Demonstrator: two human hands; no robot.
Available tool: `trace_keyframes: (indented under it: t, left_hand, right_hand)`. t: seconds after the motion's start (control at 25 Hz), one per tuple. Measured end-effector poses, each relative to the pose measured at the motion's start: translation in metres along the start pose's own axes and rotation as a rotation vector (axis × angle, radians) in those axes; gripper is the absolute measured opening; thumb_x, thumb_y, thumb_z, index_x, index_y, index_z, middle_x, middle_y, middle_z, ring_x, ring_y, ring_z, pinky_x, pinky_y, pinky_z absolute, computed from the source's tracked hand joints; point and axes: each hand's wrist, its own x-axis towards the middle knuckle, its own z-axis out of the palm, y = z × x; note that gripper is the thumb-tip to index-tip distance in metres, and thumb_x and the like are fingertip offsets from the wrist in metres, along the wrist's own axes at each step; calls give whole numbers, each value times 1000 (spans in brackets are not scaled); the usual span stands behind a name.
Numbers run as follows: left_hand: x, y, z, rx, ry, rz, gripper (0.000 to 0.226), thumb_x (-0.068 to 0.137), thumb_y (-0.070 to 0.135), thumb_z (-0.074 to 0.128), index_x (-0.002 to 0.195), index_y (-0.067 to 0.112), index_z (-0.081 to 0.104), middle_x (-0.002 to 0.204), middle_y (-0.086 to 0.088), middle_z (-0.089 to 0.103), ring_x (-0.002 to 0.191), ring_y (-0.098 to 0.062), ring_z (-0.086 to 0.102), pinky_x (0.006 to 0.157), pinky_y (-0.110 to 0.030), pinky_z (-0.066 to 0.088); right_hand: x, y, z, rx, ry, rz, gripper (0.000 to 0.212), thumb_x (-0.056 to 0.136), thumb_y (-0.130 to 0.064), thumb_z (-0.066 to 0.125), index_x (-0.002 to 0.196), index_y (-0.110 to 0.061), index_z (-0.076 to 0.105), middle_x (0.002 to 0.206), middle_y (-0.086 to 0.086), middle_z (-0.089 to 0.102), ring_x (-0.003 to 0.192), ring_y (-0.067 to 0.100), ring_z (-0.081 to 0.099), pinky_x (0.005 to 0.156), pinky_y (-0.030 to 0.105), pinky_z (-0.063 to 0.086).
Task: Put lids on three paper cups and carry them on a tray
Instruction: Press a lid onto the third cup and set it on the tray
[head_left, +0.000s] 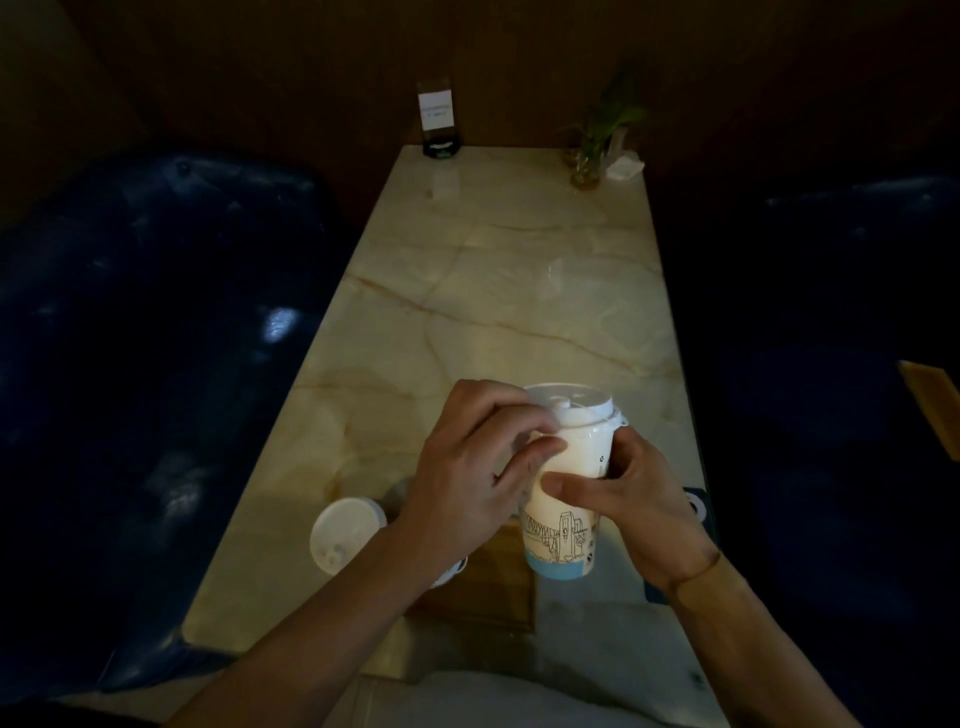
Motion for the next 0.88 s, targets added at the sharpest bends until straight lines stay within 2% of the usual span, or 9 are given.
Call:
trace_keyframes:
  t: [0.08, 0.16, 0.32, 0.44, 0.6, 0.68, 0.8, 0.88]
  left_hand:
    - [-4, -3, -3, -24, -49, 7, 17, 88, 18, 69, 92, 2, 73, 95, -11, 64, 90, -18, 59, 81, -27, 51]
    - [-9, -6, -8, -92, -93, -22, 16, 89, 16, 66, 96, 3, 73, 97, -8, 64, 92, -18, 61, 82, -25, 51]
    - [-6, -12, -16, -297, -121, -226, 14, 88, 14, 69, 101, 10, 70, 97, 2, 67, 89, -10, 65, 80, -20, 51]
    - [7, -15, -20, -305, -160, -280, 14, 87, 17, 71, 100, 13, 71, 96, 3, 65, 86, -13, 65, 77, -21, 53]
    - [25, -17, -30, -283, -316, -254, 17, 87, 20, 71, 102, 15, 74, 99, 3, 66, 84, -13, 65, 77, -19, 54]
    - [33, -15, -35, -258, -376, -232, 16, 87, 19, 72, 102, 16, 74, 99, 3, 67, 85, -12, 65, 77, -18, 53]
    - [45, -10, -39, -226, -434, -241, 14, 87, 21, 72, 101, 19, 74, 100, 6, 68, 87, -11, 66, 75, -23, 56]
    - [51, -8, -39, -223, -468, -250, 13, 87, 21, 73, 99, 18, 75, 100, 8, 69, 92, -10, 66, 74, -26, 57]
  right_hand:
    - [-2, 6, -1, -2, -20, 22, 69, 56, -20, 92, 118, -14, 62, 109, 13, 74, 102, 31, 71, 85, 47, 59]
    - [-3, 11, -3, -8, -20, 32, 67, 56, -18, 90, 117, -18, 63, 109, 10, 75, 101, 27, 71, 82, 42, 60]
    - [-4, 12, -1, 2, -43, 62, 64, 56, -26, 85, 116, -28, 64, 111, 3, 75, 101, 21, 72, 78, 33, 60]
    - [-3, 12, 1, -50, -56, 51, 59, 65, -20, 83, 119, -31, 61, 114, 1, 73, 107, 20, 69, 85, 40, 59]
    - [-3, 9, -1, -104, -30, 29, 57, 71, -11, 83, 121, -27, 59, 114, 5, 72, 109, 25, 67, 89, 47, 58]
    - [-5, 6, -1, -119, -23, 15, 59, 69, -16, 84, 121, -25, 58, 114, 5, 72, 107, 23, 68, 86, 44, 59]
    - [-6, -1, 5, -125, -19, -28, 71, 55, -33, 83, 120, -25, 56, 109, 3, 73, 97, 15, 72, 74, 29, 61]
    - [-6, -3, 9, -156, 6, -46, 73, 53, -38, 83, 119, -25, 56, 107, 2, 74, 94, 14, 73, 73, 28, 61]
